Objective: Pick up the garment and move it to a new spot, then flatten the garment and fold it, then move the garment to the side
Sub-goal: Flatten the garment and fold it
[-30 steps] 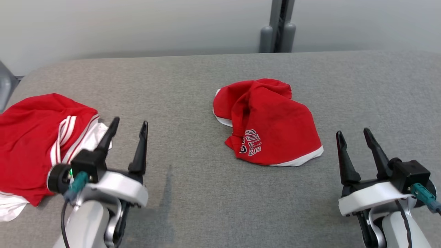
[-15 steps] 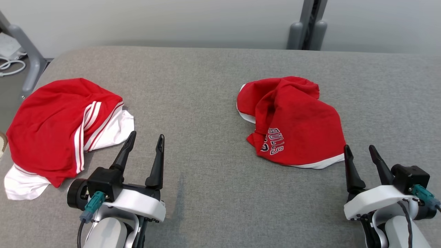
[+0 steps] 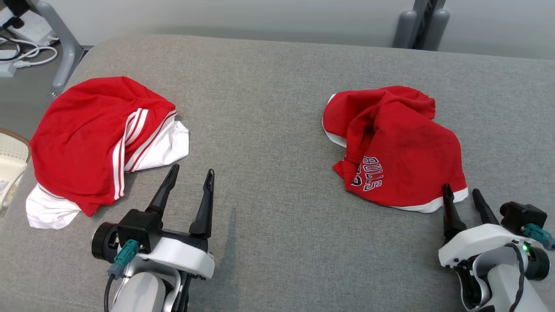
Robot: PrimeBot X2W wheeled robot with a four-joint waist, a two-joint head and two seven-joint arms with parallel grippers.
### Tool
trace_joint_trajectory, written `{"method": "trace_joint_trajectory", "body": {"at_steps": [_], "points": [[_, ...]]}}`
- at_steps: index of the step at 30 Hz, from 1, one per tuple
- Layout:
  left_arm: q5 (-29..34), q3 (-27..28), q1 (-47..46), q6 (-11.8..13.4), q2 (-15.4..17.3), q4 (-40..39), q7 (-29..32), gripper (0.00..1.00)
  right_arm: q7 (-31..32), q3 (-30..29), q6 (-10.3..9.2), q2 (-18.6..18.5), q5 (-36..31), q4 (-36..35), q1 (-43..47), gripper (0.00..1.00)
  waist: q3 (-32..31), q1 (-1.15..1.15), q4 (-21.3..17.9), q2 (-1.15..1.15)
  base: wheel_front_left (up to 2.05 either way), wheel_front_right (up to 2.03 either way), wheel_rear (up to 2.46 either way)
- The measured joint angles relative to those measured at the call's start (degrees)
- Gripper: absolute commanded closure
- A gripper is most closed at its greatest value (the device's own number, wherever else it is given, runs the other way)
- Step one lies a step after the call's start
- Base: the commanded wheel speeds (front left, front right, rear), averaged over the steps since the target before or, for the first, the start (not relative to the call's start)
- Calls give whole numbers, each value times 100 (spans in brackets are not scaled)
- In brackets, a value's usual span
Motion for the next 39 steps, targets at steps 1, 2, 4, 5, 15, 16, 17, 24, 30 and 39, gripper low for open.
{"method": "trace_joint_trajectory", "body": {"at_steps": [1,2,4,5,15,16,17,24,30,39], "points": [[13,3,-3,-13,-13,8,0,0,0,15,0,-2,56,55,-26,0,16,0,19,0,0,0,0],[35,11,-6,-20,-24,13,0,0,0,44,0,-2,127,109,-55,0,32,0,35,0,0,0,0],[53,32,-21,-43,-42,21,0,0,-1,133,0,-3,277,256,-114,57,60,0,64,0,0,0,0],[70,49,-23,-48,-45,23,0,0,-2,196,0,-9,338,305,-148,86,70,0,73,0,0,0,0],[127,165,-21,-84,-127,100,0,0,0,-442,0,-102,1027,-503,-253,100,-6,0,-21,0,0,0,0],[126,165,-21,-99,-132,107,0,0,0,-589,0,-140,1050,-594,-260,100,-29,0,-39,0,0,0,0],[119,160,-21,-100,-137,114,0,0,-1,-719,0,-183,1066,-654,-280,100,-54,0,-54,0,0,0,0],[59,93,23,-118,-159,168,0,0,0,-1110,0,-836,1061,-838,-886,100,-284,0,-101,0,0,0,0],[-64,1,127,-104,-166,182,0,0,62,-814,0,-1358,803,-1243,-1632,100,-472,0,-40,0,0,0,0],[-237,-171,257,-30,-169,146,0,0,558,906,0,-1155,493,-2114,-1868,100,-559,0,195,0,0,0,0]]}}
